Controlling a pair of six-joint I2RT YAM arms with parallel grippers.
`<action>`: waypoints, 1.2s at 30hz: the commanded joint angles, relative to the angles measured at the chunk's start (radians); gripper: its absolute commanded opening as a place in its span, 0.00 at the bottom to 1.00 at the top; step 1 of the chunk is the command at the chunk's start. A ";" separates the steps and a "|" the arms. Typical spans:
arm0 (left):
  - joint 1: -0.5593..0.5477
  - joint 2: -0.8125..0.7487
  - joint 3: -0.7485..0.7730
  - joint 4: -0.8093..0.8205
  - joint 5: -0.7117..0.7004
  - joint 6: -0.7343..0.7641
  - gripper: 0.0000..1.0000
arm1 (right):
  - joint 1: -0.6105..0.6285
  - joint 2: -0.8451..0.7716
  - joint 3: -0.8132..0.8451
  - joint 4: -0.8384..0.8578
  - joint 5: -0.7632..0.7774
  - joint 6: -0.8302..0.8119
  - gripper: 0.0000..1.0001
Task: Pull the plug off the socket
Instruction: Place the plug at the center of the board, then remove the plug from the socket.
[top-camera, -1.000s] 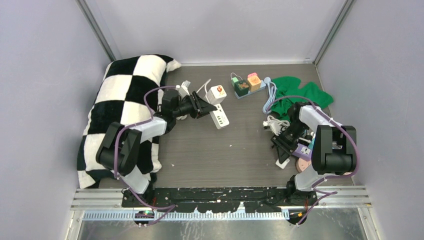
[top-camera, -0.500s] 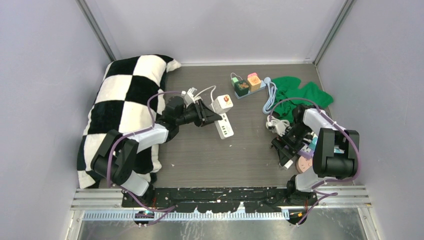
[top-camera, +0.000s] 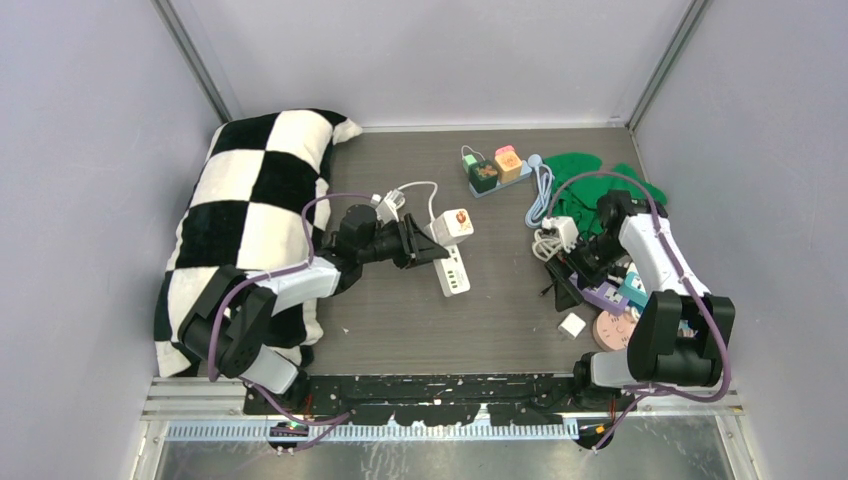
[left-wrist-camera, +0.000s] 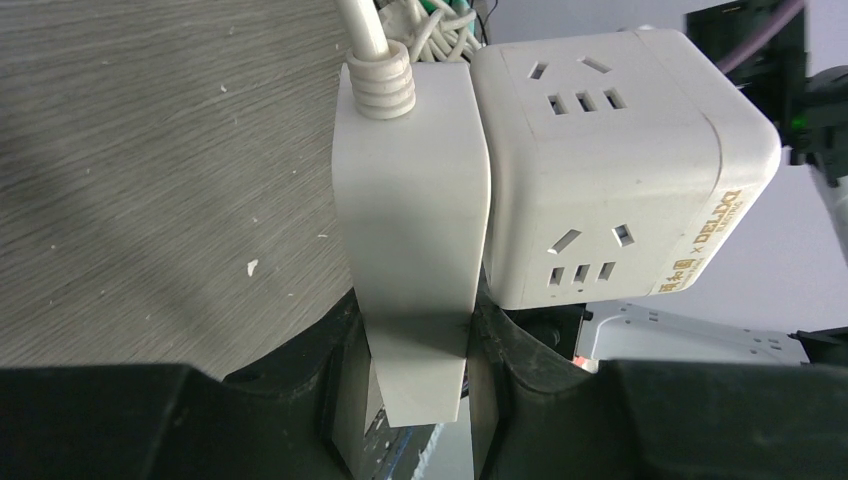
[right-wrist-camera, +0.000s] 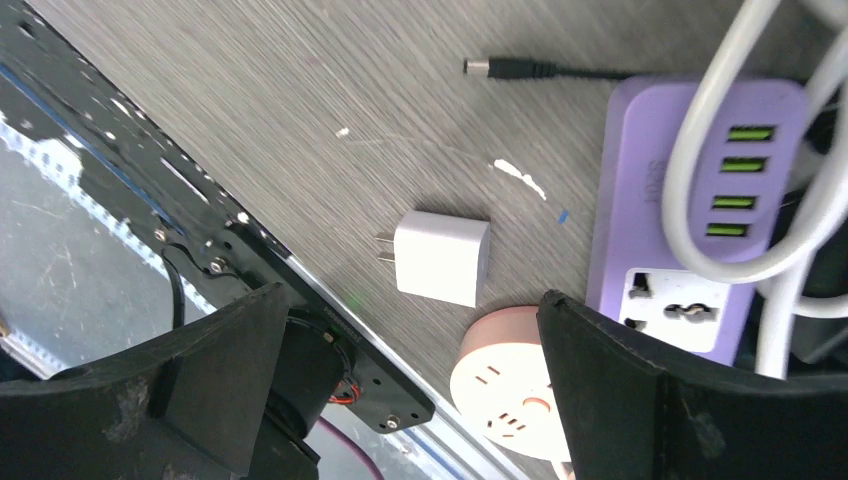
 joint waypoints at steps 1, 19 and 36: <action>-0.014 -0.065 -0.008 0.059 -0.002 0.036 0.01 | -0.004 -0.083 0.106 -0.066 -0.163 -0.010 1.00; -0.095 -0.132 -0.001 -0.189 -0.129 0.194 0.01 | 0.066 -0.016 0.314 0.132 -0.650 0.412 0.97; -0.211 -0.016 0.084 -0.216 -0.243 0.162 0.01 | 0.308 -0.076 0.042 0.658 -0.384 1.043 1.00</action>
